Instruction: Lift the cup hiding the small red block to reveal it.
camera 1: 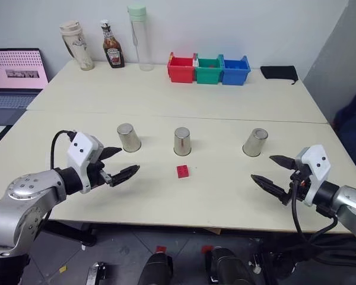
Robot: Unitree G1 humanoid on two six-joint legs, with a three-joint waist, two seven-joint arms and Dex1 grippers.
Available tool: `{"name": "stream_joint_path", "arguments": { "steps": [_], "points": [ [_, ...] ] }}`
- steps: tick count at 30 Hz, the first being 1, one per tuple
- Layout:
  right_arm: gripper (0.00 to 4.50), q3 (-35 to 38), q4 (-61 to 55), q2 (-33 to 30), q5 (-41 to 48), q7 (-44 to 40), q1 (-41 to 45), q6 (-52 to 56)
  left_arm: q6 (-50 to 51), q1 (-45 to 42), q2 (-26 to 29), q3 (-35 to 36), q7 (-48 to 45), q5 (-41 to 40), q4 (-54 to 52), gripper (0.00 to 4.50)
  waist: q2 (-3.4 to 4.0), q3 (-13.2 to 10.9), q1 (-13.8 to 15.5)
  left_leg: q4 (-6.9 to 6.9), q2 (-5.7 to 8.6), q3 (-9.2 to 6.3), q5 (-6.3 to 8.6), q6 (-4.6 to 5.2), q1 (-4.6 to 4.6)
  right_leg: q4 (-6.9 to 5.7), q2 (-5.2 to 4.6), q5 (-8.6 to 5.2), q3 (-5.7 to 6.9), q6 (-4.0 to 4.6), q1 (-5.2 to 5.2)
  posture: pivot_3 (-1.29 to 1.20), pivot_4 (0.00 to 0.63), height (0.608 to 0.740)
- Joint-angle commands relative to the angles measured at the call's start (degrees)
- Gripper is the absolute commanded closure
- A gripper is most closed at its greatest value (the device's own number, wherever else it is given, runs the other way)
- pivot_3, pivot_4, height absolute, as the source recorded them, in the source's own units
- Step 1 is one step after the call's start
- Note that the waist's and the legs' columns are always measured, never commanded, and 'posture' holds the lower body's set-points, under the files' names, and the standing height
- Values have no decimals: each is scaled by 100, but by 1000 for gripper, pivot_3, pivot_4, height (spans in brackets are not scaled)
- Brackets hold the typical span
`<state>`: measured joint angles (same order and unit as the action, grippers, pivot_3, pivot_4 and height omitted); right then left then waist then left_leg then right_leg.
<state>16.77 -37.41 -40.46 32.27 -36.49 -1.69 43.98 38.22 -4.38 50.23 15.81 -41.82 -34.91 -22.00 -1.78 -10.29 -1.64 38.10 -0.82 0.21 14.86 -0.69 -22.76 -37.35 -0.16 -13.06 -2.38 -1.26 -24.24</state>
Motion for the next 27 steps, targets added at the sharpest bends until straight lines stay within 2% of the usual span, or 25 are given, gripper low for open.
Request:
{"name": "stream_joint_path", "arguments": {
  "steps": [1,27],
  "points": [
    [0,69,-50,-75,1,-28,30,-174,-16,-73,28,44,-44,34,-98,17,0,0,0,-1,0,0,0,0,0,2,0,0,0,-1,0,0,150,740],
    [0,133,-46,-189,196,112,216,-31,-371,-200,-28,-220,-447,463,72,17,0,0,0,-7,3,-1,0,0,-4,22,0,4,2,-6,6,0,150,740]
  ]
}}
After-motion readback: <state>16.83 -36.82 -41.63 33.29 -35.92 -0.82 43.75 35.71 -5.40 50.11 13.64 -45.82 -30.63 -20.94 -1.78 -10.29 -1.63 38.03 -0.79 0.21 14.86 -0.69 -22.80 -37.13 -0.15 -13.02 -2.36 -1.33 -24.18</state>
